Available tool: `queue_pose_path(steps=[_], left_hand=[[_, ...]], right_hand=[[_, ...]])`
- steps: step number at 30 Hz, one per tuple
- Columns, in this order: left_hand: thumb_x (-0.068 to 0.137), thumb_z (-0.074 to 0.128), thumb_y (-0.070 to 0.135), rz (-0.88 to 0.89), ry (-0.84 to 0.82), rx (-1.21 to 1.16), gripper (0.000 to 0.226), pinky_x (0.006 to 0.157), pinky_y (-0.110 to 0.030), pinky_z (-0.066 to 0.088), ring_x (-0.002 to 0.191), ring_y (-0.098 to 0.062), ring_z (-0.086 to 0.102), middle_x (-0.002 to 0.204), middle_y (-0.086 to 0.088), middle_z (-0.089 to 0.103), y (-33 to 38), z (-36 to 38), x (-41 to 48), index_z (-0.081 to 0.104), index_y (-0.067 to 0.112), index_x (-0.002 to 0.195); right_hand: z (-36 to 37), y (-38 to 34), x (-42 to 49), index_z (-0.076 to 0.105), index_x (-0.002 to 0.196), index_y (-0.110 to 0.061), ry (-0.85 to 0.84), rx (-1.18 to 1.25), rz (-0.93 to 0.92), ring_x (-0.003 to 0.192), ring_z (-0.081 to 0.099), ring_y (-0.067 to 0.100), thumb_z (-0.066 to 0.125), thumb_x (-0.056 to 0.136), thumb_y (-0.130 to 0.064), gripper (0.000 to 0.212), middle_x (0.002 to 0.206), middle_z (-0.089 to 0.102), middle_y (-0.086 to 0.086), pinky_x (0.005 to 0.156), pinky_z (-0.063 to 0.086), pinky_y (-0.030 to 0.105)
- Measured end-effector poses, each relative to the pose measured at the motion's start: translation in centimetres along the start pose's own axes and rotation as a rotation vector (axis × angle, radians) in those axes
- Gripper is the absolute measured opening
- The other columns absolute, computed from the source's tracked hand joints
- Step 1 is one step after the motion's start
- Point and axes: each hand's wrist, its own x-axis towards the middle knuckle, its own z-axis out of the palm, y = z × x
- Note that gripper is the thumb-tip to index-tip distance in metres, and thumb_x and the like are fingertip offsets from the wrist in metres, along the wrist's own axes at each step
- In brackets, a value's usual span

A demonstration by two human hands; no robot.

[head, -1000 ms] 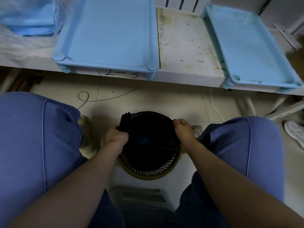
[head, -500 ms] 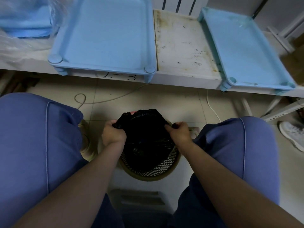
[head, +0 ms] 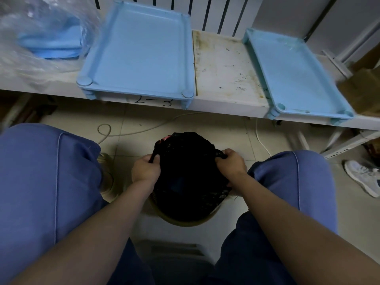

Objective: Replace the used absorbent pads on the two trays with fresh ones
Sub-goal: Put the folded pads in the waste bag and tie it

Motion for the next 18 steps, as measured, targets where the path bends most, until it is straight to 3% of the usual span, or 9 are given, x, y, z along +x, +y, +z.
queue_pose_path(steps=[4,7,9,12,15,16,18], left_hand=[[0.093,0.055,0.019,0.094,0.041,-0.005,0.018,0.075,-0.025,0.049,0.088,-0.021,0.062,0.087,0.003,0.066,1.8,-1.0,0.0,0.072,0.023,0.099],[0.086,0.052,-0.001,0.089,0.015,-0.009,0.031,0.059,-0.019,0.046,0.082,-0.020,0.062,0.084,0.001,0.065,3.4,-1.9,0.6,0.067,0.023,0.074],[0.083,0.050,-0.006,0.084,-0.034,0.071,0.035,0.066,-0.024,0.049,0.085,-0.022,0.062,0.084,0.002,0.062,4.2,-2.6,1.1,0.062,0.024,0.071],[0.082,0.062,0.004,0.074,-0.153,0.222,0.029,0.082,-0.033,0.052,0.095,-0.024,0.062,0.096,0.000,0.063,4.8,-3.1,1.6,0.056,0.023,0.103],[0.081,0.073,0.030,0.068,-0.191,0.330,0.069,0.093,-0.036,0.049,0.109,-0.028,0.059,0.115,-0.007,0.064,4.3,-3.0,1.7,0.038,0.018,0.139],[0.083,0.070,0.036,0.071,-0.172,0.350,0.069,0.095,-0.036,0.048,0.114,-0.029,0.058,0.121,-0.009,0.062,4.0,-2.9,1.7,0.038,0.017,0.141],[0.088,0.063,0.035,0.088,-0.145,0.336,0.042,0.093,-0.035,0.050,0.110,-0.028,0.060,0.118,-0.008,0.064,3.4,-2.9,1.6,0.057,0.018,0.126]], right_hand=[[-1.2,-0.8,0.3,0.060,0.102,-0.014,0.063,0.041,-0.049,0.087,0.059,0.027,0.052,0.090,-0.016,0.015,0.091,0.062,0.007,0.071,0.044,0.029],[-1.5,-1.4,0.3,0.054,0.100,-0.012,0.161,0.103,-0.023,0.086,0.055,0.027,0.049,0.088,-0.008,0.014,0.090,0.057,0.006,0.073,0.042,0.031],[-1.4,-1.5,0.2,0.047,0.092,-0.013,0.166,0.113,-0.026,0.082,0.052,0.026,0.047,0.086,-0.002,0.012,0.088,0.054,0.006,0.070,0.039,0.030],[-1.0,-1.4,-0.1,0.044,0.090,-0.012,0.143,0.100,-0.047,0.080,0.049,0.025,0.045,0.085,0.002,0.015,0.088,0.053,0.006,0.068,0.035,0.028],[-0.9,-1.1,-0.2,0.049,0.097,-0.013,0.106,0.074,-0.038,0.087,0.055,0.026,0.048,0.087,-0.001,0.016,0.091,0.055,0.005,0.070,0.040,0.029],[-1.0,-1.0,-0.1,0.052,0.101,-0.014,0.086,0.048,-0.027,0.089,0.058,0.027,0.050,0.087,-0.003,0.018,0.092,0.057,0.004,0.071,0.042,0.029],[-1.3,-0.9,0.4,0.057,0.106,-0.017,0.063,-0.008,-0.010,0.092,0.061,0.027,0.053,0.088,-0.008,0.021,0.096,0.062,0.005,0.072,0.044,0.028]])
